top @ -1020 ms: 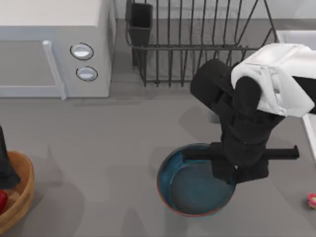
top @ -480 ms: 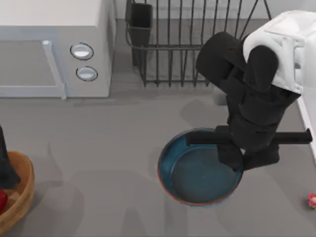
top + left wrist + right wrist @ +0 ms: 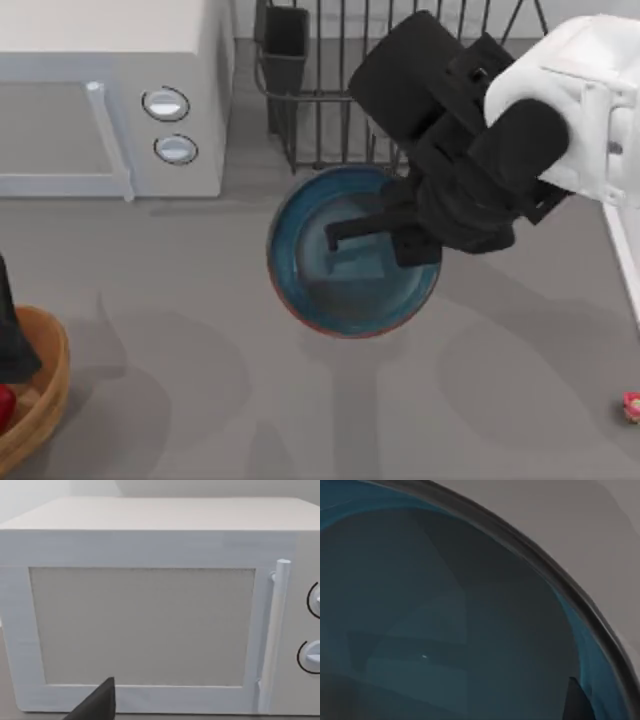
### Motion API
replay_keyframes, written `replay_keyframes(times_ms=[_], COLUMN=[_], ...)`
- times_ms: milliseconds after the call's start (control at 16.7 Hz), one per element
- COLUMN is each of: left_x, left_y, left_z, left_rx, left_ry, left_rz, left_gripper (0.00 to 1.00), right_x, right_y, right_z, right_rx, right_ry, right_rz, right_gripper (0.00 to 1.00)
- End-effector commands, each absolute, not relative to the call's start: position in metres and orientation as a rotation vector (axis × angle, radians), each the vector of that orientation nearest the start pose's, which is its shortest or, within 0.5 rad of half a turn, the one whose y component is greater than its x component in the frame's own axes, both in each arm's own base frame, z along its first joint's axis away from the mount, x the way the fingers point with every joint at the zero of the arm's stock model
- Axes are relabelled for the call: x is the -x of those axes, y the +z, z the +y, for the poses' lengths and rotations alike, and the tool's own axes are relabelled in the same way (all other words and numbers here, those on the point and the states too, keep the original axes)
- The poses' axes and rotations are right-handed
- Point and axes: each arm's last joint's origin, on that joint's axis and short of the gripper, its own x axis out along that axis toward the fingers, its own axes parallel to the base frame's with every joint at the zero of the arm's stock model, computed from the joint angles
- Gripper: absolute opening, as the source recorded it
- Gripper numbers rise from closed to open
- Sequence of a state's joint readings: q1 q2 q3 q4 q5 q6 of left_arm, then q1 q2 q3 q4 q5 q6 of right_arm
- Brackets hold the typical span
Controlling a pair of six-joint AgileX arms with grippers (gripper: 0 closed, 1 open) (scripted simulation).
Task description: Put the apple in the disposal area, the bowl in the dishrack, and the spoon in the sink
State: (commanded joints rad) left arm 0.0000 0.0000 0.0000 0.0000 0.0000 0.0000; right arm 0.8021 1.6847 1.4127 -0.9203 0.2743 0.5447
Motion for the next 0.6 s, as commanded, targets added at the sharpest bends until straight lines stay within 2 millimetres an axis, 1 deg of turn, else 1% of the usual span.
replay_keyframes(times_ms=[120, 300, 420, 600], left_x=[-0.106, -0.106, -0.106, -0.106], left_y=[0.16, 0.16, 0.16, 0.16], left_z=[-0.001, -0.001, -0.001, -0.001], left_rx=[0.0, 0.0, 0.0, 0.0], left_ry=[0.0, 0.0, 0.0, 0.0], left_rz=[0.0, 0.0, 0.0, 0.0], left_gripper=[1.0, 1.0, 1.0, 1.0], right_x=[-0.241, -0.231, -0.219, -0.198], right_y=[0.284, 0.325, 0.355, 0.394], right_z=[0.259, 0.275, 0.279, 0.274], right_rx=[0.167, 0.16, 0.124, 0.056], right_ry=[0.206, 0.19, 0.139, 0.048], right_rz=[0.855, 0.485, 0.283, 0.089], right_gripper=[0.0, 0.0, 0.0, 0.0])
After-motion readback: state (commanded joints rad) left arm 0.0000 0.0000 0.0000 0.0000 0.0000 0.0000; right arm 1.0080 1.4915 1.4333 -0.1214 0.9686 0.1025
